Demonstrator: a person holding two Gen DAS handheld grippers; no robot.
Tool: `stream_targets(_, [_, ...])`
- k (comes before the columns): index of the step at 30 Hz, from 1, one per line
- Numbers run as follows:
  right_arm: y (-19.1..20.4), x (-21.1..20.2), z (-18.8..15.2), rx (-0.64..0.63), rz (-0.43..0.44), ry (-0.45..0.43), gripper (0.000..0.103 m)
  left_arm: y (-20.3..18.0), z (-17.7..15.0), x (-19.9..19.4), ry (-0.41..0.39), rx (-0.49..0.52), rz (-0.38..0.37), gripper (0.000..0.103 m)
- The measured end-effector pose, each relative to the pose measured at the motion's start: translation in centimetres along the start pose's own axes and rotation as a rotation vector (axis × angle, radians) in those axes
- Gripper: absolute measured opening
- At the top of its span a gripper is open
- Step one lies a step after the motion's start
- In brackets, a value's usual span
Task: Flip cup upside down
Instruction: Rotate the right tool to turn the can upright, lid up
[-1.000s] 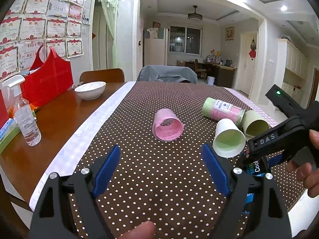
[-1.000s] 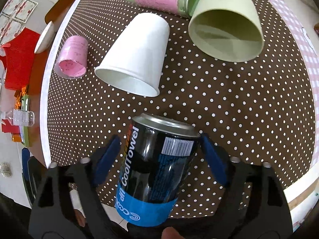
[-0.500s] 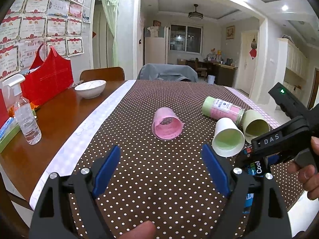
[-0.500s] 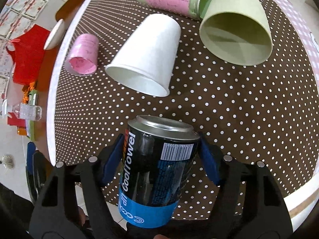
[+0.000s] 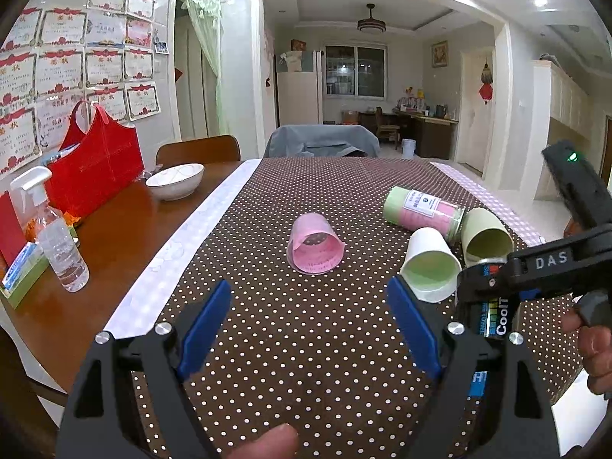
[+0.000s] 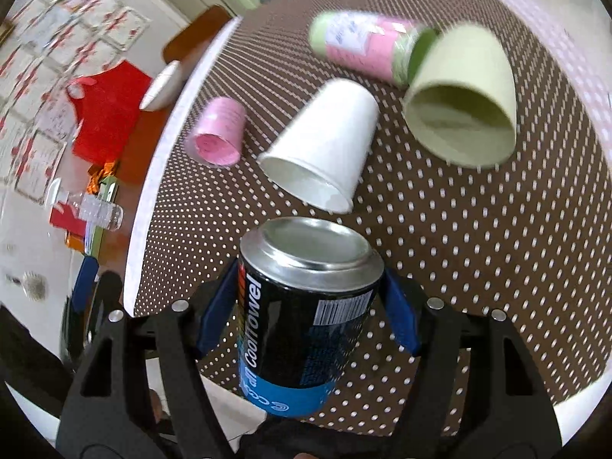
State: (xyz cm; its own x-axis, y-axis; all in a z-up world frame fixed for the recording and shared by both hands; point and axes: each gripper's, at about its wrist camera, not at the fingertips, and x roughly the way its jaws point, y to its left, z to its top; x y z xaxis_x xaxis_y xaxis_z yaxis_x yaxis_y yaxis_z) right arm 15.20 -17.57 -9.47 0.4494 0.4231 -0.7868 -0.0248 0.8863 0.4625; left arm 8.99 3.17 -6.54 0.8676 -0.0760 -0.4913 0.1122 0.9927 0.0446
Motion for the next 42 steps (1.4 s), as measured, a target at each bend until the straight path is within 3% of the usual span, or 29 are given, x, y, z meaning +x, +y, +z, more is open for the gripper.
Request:
stream_targets(13, [1.1,-3.2,-1.0,-0.168,0.021,-0.250,0.067,-1.7,1.8,-0.5,-0.003,0.035,0.052,0.083])
stream_targets(23, [4.6,-5.6,-3.4,-0.446,-0.112,-0.455,0.067,-1.9,2.1,-0.6,-0.011,0.017,0.056,0.083])
stream_targets(34, [5.4,-3.1,-4.8,-0.618,-0.151,-0.432,0.067,-1.9,1.8,-0.1,0.006,0.007,0.076,0.083])
stream_targets(42, [5.3,-0.9,-4.7,-0.633,-0.160,-0.373,0.067,-1.6,1.4,0.1,0.019,0.002,0.081,0.083])
